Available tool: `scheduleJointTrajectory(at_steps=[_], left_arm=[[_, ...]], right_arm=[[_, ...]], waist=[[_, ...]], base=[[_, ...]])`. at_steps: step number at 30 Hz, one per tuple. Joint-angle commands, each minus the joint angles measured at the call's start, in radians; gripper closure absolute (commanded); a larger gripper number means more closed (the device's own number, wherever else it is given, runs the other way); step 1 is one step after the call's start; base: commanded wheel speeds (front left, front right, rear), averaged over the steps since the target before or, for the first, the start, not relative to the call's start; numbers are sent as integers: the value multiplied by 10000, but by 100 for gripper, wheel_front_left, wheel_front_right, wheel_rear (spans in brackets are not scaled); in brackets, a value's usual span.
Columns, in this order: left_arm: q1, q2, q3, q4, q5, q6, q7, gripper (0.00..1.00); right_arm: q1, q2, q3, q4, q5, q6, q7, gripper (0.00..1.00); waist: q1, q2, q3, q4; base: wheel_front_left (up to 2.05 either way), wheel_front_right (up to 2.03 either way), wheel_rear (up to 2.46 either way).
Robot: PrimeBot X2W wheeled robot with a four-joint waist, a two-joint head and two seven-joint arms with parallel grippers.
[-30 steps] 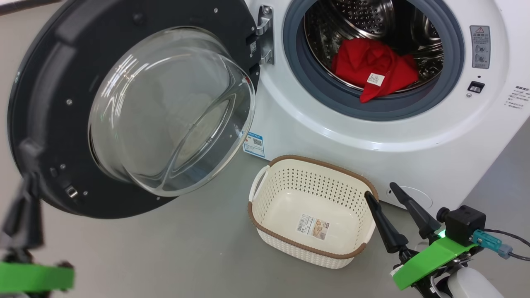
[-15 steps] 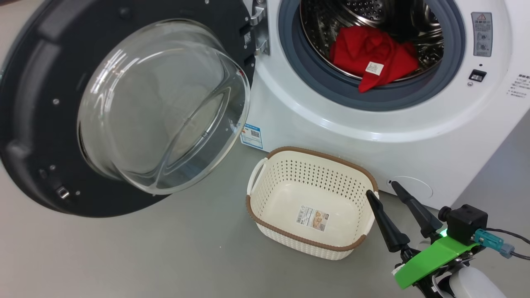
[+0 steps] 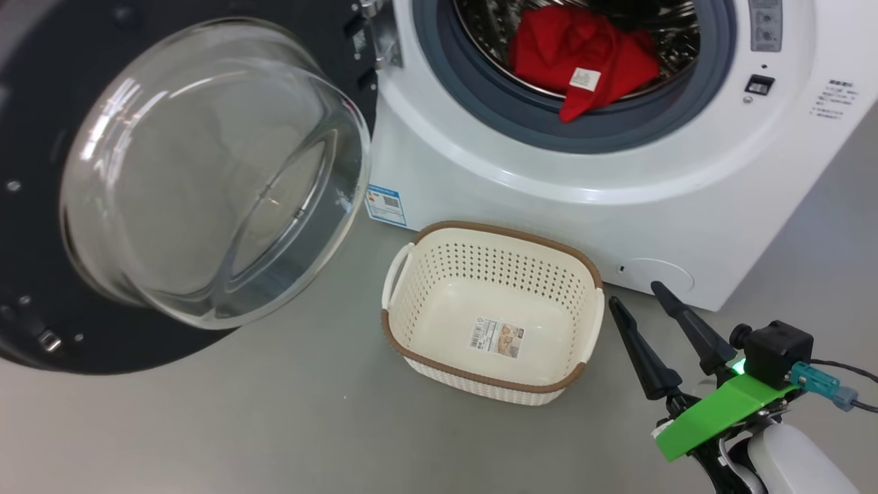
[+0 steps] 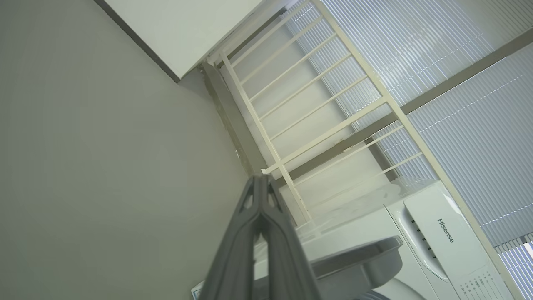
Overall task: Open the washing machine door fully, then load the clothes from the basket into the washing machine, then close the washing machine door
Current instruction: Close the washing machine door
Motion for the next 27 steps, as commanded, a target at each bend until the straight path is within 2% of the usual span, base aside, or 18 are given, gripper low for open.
scheduleJointTrajectory(at_steps=[1, 12, 19, 27], left_arm=[[-398, 835, 321, 13, -70, 103, 50, 100], [-1210, 1105, 321, 1952, -174, 152, 7, 100], [-1435, 1225, -64, 2605, -225, 45, 815, 100], [-1344, 1124, -436, 2599, -428, -157, 1947, 100]], right_arm=[[-223, -102, 171, -253, 4, 16, -49, 0], [-355, -111, 120, -228, -6, 16, -49, 0], [-407, -113, 87, -229, -9, 16, -49, 0], [-369, -78, 36, -208, -22, 16, -49, 0]], waist=[[0, 0, 209, -234], [0, 0, 458, -596], [0, 0, 449, -679], [0, 0, 417, -648]], base=[[0, 0, 0], [0, 0, 0], [0, 0, 0], [0, 0, 0]])
